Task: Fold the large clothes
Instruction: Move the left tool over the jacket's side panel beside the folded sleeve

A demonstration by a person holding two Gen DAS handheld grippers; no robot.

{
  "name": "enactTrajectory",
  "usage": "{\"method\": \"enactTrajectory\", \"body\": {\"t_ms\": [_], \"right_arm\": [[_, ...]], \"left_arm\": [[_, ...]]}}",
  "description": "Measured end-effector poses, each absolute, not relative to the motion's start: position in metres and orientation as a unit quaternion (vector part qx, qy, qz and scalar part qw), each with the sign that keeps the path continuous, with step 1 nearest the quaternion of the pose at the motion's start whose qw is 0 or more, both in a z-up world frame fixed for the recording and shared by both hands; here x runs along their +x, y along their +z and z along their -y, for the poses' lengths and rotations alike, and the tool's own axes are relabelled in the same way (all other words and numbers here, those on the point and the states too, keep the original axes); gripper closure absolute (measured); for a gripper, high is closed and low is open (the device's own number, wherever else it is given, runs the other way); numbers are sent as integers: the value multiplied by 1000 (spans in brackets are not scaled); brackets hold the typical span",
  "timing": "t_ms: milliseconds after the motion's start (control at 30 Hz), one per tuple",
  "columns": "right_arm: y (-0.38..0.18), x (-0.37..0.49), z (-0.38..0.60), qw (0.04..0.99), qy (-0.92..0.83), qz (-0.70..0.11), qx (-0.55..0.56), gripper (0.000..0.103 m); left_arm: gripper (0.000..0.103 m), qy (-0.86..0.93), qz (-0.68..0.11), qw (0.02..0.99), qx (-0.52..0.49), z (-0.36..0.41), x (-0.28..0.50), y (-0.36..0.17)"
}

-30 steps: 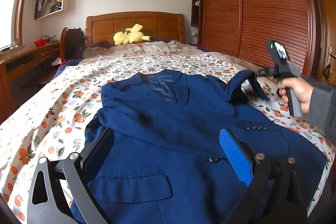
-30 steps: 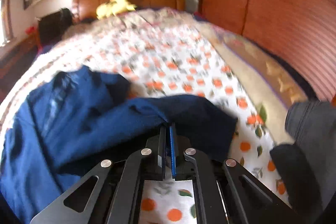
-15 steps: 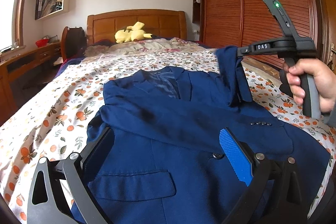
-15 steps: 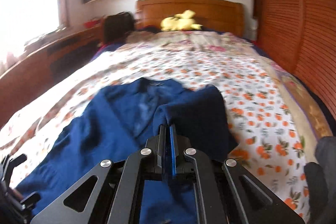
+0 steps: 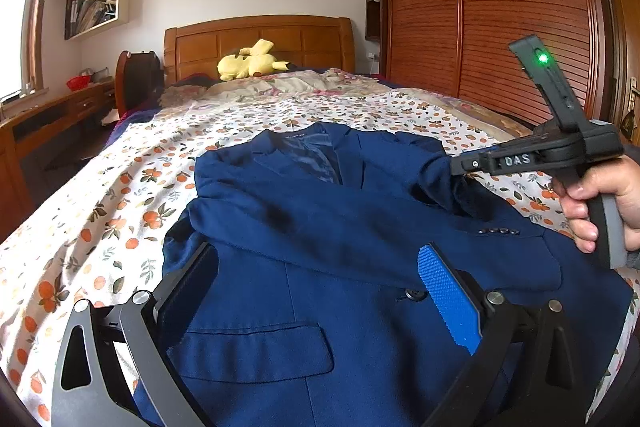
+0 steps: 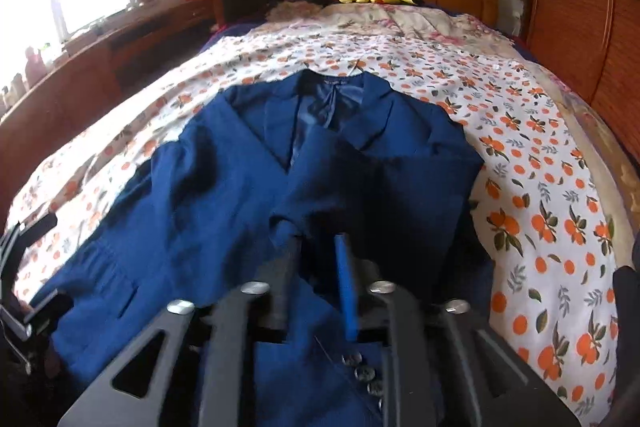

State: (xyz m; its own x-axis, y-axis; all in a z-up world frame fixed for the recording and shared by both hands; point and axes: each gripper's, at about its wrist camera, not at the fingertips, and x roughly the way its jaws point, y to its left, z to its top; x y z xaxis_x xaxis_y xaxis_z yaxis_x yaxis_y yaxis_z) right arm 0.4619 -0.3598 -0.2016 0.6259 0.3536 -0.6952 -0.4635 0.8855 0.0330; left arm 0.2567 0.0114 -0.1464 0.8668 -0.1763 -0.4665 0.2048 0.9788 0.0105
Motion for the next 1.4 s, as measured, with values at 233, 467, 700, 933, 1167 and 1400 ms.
{"method": "enactTrajectory", "body": {"t_ms": [233,467,700,933,1167,1400], "right_arm": [[-214,435,370,890,240,-380,-79,68],[-236,404,402,892,203,-389,-103,62],[-250,372,443,894,196,-391,-97,62],[-237,339,473,898,216,-367,-109,52],[-223,321,501,900,230,-355,-106,51],[-224,326,520,907,228,-340,-96,45]], "left_arm": [[3,-93,-244,964,53,-3,257,-153],[2,-84,-239,963,88,11,249,-155],[2,-93,-258,956,104,34,246,-160],[2,-102,-269,950,121,73,250,-159],[2,-139,-291,941,104,115,277,-152],[2,-142,-319,930,118,157,337,-149]]}}
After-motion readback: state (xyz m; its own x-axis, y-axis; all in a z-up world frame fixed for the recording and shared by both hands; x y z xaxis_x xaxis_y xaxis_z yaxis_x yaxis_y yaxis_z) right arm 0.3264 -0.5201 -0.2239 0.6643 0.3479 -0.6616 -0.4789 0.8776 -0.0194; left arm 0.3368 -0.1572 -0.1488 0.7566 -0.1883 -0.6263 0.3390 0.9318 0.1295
